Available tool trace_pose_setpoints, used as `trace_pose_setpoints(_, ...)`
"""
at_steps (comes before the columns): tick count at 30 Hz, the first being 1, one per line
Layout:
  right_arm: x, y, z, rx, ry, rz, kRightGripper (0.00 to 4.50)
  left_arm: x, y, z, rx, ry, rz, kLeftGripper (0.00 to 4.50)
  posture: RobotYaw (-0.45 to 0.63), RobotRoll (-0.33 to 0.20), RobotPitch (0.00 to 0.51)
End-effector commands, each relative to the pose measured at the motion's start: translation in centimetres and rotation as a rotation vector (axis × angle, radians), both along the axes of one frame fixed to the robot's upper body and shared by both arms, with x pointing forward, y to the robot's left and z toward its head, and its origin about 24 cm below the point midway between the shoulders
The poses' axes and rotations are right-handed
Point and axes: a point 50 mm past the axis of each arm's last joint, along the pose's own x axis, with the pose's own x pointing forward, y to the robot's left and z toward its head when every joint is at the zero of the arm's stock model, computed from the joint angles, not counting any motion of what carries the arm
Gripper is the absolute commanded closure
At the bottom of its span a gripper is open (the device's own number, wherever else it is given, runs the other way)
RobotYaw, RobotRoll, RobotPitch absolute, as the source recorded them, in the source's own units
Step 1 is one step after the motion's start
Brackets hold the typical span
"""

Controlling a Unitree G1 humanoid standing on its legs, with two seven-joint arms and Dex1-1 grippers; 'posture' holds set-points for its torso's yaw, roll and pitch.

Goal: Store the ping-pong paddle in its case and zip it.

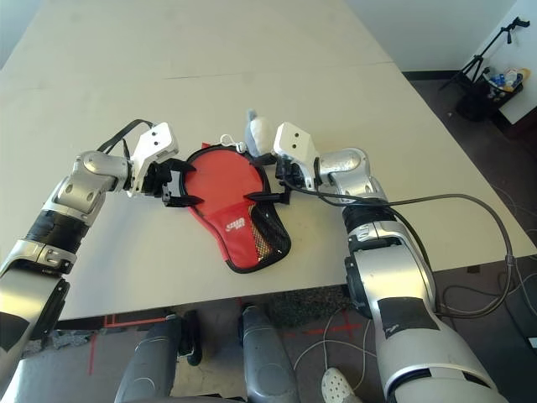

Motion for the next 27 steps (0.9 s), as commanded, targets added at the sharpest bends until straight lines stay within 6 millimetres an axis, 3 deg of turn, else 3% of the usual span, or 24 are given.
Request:
trace_pose_setpoints(1, -0.4, -1.1, -1.3, -0.069, 0.090, -0.011, 0.00, -0.7, 0.6, -3.2, 0.094, 0.130, 0.023, 0.03, -0.12, 0.000, 0.242)
trace_pose_setpoints(5, -0.1, -0.8, 1.0, 0.001, 0.083, 0.008, 0.00, -0.7, 0.5, -3.3, 0.095, 0.134, 0.020, 0.03, -0.12, 0.000, 0.239)
trace_pose_setpoints(11, 0.6, 0.2, 6.2, 0.151, 0.056, 0.029, 0.00, -0.8, 0.3, -3.5, 0.100, 0.136, 0.013, 0.03, -0.12, 0.000, 0.233)
trace_pose_setpoints(14, 1.2, 0.9, 9.3, 0.248, -0.009, -0.013, 0.00, -0.8, 0.1, -3.6, 0.098, 0.136, 0.009, 0.03, -0.12, 0.000, 0.233)
trace_pose_setpoints(16, 1.7, 1.0, 10.3, 0.265, -0.045, -0.075, 0.00, -0.9, 0.1, -3.6, 0.098, 0.137, 0.008, 0.03, -0.12, 0.000, 0.233)
trace_pose_setpoints(20, 2.7, 0.7, 10.5, 0.221, -0.085, -0.236, 0.00, -0.9, 0.0, -3.7, 0.100, 0.140, 0.006, 0.03, -0.12, 0.000, 0.234)
trace_pose_setpoints(27, 3.6, -0.4, 7.8, 0.116, -0.037, -0.436, 0.00, -1.0, 0.0, -3.7, 0.098, 0.136, 0.003, 0.03, -0.11, 0.000, 0.237)
